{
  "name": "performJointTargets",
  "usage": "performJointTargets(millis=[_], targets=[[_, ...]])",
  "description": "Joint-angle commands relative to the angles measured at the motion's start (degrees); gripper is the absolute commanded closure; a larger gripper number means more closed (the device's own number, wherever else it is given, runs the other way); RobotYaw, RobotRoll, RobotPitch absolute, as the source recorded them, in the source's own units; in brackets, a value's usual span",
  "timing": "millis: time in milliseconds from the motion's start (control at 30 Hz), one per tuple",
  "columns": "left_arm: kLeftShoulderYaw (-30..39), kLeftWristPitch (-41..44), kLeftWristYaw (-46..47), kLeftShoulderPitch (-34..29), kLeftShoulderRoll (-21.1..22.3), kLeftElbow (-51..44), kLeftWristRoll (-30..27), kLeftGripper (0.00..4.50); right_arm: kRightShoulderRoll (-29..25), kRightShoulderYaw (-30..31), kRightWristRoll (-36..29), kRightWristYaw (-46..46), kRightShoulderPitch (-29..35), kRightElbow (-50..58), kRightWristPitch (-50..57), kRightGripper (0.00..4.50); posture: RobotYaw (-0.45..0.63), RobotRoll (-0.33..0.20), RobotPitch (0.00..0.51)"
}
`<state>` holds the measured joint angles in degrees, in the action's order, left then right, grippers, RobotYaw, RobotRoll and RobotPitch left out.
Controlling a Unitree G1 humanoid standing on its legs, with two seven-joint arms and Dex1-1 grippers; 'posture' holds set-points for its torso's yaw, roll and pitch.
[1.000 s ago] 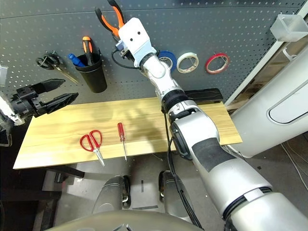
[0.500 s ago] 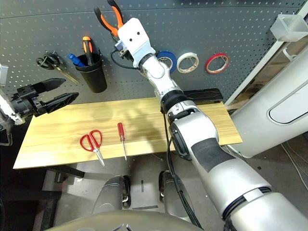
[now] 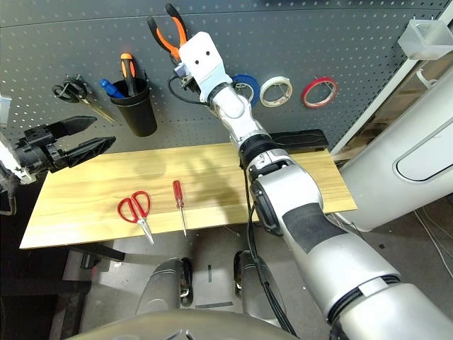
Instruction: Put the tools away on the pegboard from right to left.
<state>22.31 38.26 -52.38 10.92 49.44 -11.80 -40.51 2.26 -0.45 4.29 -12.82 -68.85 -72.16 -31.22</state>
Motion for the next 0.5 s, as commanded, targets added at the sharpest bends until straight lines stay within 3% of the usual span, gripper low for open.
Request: performJointTargets(millis=[33,233,467,500], targets=[[0.29,0.61,0.04,-0.35,0.48,-1.46,-0.61,0.0,-0.08,-0.74,-0.61,-0.99,0.45,-0.27,0.77,2.48,0.07,0.0,0.117],[0.03,0.95,0.12,-0.15,0.31,-1.74,-0.69,0.0,0.09,-0.94,-0.67,-1.64,0.95,-0.39,1.67,2.48,0.07,0.0,0.119],[-0.85,1.17,0.13,-0.12,-0.28,-1.94,-0.81,0.0,-0.66,-0.97,-0.95,-2.57,2.73,1.85,0.18,0.06,0.05,0.0,0.137],[-1.05,1.25,0.23,-0.17,-0.51,-2.12,-0.89,0.0,-1.05,-1.03,-1.16,-2.97,3.15,2.86,-0.53,0.06,0.04,0.0,0.139]])
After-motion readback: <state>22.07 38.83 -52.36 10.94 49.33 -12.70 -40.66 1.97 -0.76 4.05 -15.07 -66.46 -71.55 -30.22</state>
